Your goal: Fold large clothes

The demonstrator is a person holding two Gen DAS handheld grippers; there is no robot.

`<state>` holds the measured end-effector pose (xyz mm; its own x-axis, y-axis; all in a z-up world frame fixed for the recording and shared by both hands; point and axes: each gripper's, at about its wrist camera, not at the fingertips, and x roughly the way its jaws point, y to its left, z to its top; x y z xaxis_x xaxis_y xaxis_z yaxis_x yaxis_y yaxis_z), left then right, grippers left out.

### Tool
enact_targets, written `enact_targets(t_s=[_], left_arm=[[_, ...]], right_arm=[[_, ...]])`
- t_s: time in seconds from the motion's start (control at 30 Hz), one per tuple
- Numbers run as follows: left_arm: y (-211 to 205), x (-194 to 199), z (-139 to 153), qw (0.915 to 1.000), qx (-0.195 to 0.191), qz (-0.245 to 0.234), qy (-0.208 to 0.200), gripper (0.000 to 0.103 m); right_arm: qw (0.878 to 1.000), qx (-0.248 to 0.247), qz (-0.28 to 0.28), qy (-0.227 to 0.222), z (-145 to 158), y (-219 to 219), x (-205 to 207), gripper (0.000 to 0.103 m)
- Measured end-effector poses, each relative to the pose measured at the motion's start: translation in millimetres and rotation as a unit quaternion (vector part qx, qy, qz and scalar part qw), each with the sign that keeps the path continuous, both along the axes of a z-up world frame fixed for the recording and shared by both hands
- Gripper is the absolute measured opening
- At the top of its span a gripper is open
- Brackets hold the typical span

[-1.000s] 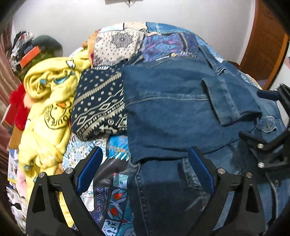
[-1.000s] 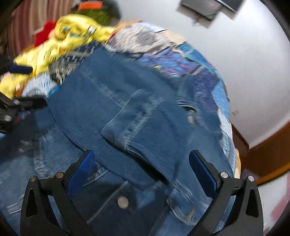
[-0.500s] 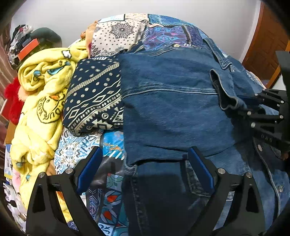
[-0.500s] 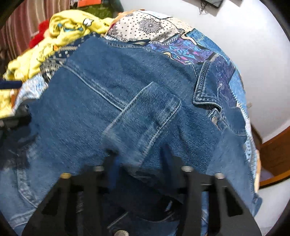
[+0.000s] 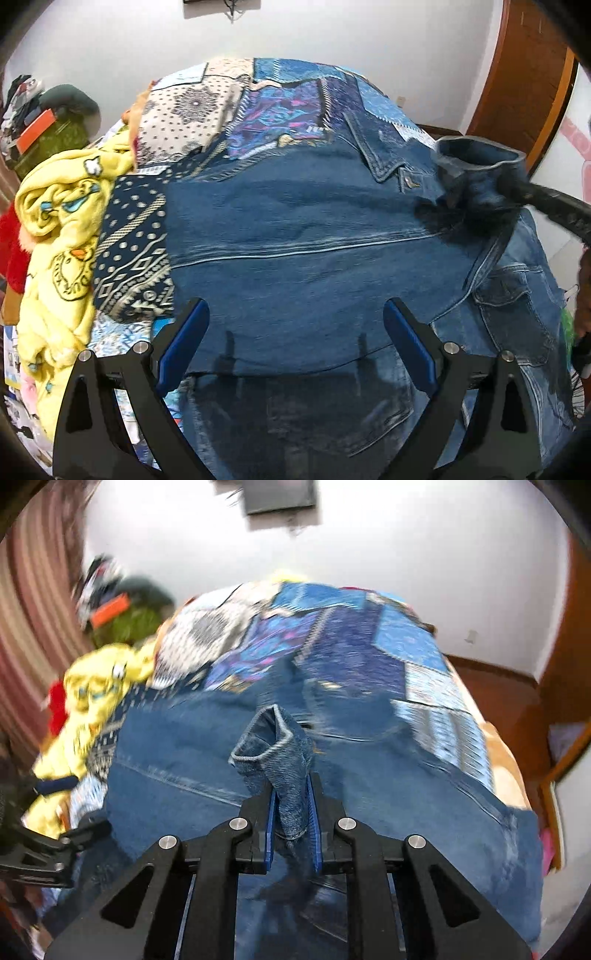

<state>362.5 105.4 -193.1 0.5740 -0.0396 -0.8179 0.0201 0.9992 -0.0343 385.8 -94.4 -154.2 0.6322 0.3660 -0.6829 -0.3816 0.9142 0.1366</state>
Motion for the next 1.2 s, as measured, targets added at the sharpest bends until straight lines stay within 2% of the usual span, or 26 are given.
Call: enact_targets(t_s=[0.17, 0.37, 0.47, 0.63, 0.7, 0.8, 0.87, 1.0, 1.07, 1.13, 1.2], left_arm=[[-17.9, 8.8, -28.0, 0.9992, 0.015, 0.002, 0.036, 0.095], [-22.6, 9.6, -58.1, 0.9969, 0.017, 0.008, 0.077, 0.095], [-25.1, 7.8, -64.5, 0.9963, 0.023, 0.005, 0.082, 0.096], [-30.5, 2.8, -65.2, 0.9956, 0.034, -0.003, 0.087, 0.096], [-33.3, -0.9, -64.2, 0.9953, 0.042, -0.006, 0.087, 0.096], [-36.3, -9.7, -56.0, 0.9962, 0.037, -0.004, 0.08, 0.096], [-38.2, -13.2, -47.9, 0.997, 0.031, -0.004, 0.071, 0.096], [-47.5, -22.7, -21.3, 0.9987, 0.031, -0.005, 0.041, 0.096], [-52.0, -27.7, -6.4, 0.9993, 0.028, -0.004, 0.023, 0.096], [-55.6, -33.8, 7.5, 0.9997, 0.024, -0.003, 0.005, 0.096], [-59.2, -41.4, 20.3, 0.9998, 0.018, -0.001, -0.011, 0.096]], right_arm=[[0.998, 0.045, -0.042, 0.029, -15.3, -43.9, -5.0, 0.01], [0.992, 0.067, -0.063, 0.091, -54.2, -74.0, -6.3, 0.009], [0.988, 0.076, -0.07, 0.115, -66.9, -84.5, -4.6, 0.009], [0.988, 0.065, -0.072, 0.123, -70.8, -90.1, -5.0, 0.009], [0.989, 0.045, -0.071, 0.123, -70.8, -90.9, -5.0, 0.009], [0.988, -0.007, -0.095, 0.118, -69.0, -96.1, -9.8, 0.024], [0.987, -0.028, -0.101, 0.119, -64.5, -102.6, -15.3, 0.046], [0.989, 0.011, -0.106, 0.107, -41.8, -130.8, -35.1, 0.06], [0.988, 0.031, -0.117, 0.093, -27.0, -148.7, -45.8, 0.072], [0.987, 0.048, -0.134, 0.076, -15.2, -165.9, -57.6, 0.08], [0.984, 0.067, -0.154, 0.065, -6.8, -187.6, -71.1, 0.083]])
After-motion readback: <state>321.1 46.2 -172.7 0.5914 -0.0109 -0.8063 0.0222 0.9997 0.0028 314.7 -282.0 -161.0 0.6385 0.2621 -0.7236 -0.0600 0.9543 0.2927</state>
